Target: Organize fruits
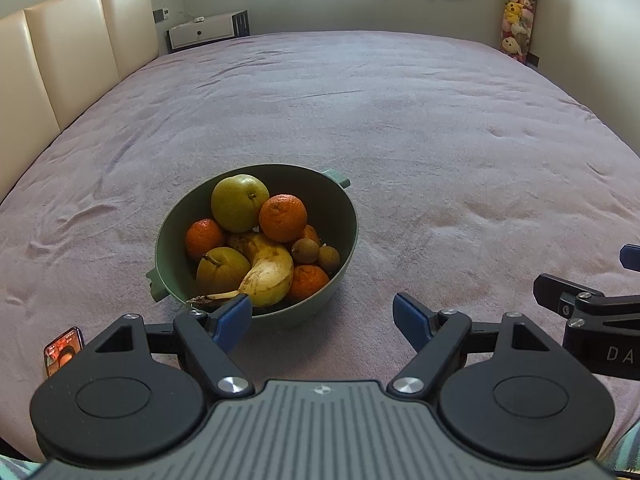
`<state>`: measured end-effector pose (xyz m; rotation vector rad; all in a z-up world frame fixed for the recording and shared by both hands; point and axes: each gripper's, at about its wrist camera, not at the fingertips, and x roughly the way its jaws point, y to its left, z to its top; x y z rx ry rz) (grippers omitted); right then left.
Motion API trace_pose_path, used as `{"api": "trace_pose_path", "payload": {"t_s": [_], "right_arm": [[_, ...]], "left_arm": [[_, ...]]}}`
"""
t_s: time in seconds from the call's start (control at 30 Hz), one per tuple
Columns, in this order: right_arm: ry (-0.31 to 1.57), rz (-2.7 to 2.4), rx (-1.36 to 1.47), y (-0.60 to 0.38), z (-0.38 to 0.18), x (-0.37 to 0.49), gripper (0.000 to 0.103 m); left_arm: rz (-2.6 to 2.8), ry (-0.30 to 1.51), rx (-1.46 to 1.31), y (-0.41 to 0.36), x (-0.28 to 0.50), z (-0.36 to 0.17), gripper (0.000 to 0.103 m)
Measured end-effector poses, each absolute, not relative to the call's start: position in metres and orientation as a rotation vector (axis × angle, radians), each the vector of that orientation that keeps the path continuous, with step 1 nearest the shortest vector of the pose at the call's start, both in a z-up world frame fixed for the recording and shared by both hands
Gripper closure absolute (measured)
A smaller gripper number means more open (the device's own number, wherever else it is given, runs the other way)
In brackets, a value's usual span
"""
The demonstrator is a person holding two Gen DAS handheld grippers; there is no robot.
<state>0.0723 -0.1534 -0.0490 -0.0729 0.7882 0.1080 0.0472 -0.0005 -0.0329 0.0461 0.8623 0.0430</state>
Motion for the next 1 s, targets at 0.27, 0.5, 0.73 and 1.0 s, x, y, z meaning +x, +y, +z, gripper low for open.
{"api": "trace_pose_path", "payload": {"t_s": [0.27,0.5,0.73,1.0], "right_arm": [[0.784,0.104,-0.074,-0.1529,-0.0481,0.0704,0.004],[0.781,0.100,-0.070,-0.1533,-0.0476,0.0699,0.004],[0.779,0.098,-0.068,-0.1534,-0.0474,0.0686,0.004],[0.777,0.097,-0.069,-0.1533,-0.0466,0.0677,0.004]], "left_arm": [[0.039,0.858,0.052,-0.0011,0.0468,-0.0315,0.009],[0.037,0.851,0.064,-0.0047,0.0471,-0.0302,0.009],[0.042,0.845,0.069,-0.0059,0.0476,-0.0294,0.009],[0.041,0.835,0.074,-0.0074,0.0468,-0.0263,0.009]]}}
